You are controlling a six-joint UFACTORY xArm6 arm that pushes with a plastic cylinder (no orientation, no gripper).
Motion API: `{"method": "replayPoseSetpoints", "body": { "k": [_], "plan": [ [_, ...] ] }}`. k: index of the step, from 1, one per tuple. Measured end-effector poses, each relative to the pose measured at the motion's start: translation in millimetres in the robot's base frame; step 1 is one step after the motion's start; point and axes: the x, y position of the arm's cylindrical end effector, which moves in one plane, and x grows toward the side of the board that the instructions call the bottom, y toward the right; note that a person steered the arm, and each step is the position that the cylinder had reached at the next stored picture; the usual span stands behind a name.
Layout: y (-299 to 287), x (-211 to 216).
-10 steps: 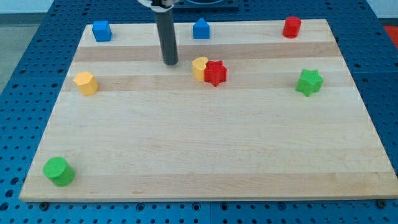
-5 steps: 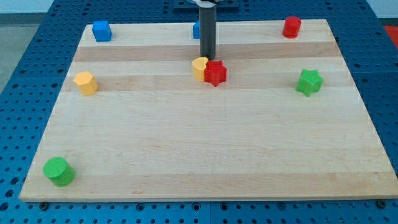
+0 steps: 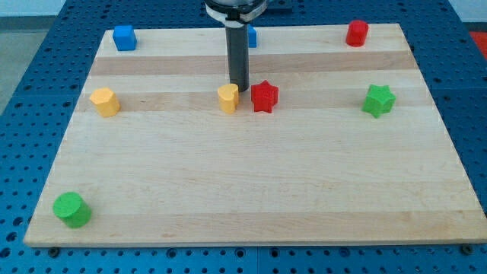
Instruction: Separate the yellow heart from the red star
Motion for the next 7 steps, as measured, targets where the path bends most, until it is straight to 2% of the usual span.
{"method": "replayPoseSetpoints", "body": {
  "k": [1, 2, 4, 6, 7],
  "plan": [
    [0.0, 27.8],
    [-0.1, 31.0],
    [-38.0, 27.2],
    [-51.9, 60.7],
    [-51.9, 60.7]
  ]
}}
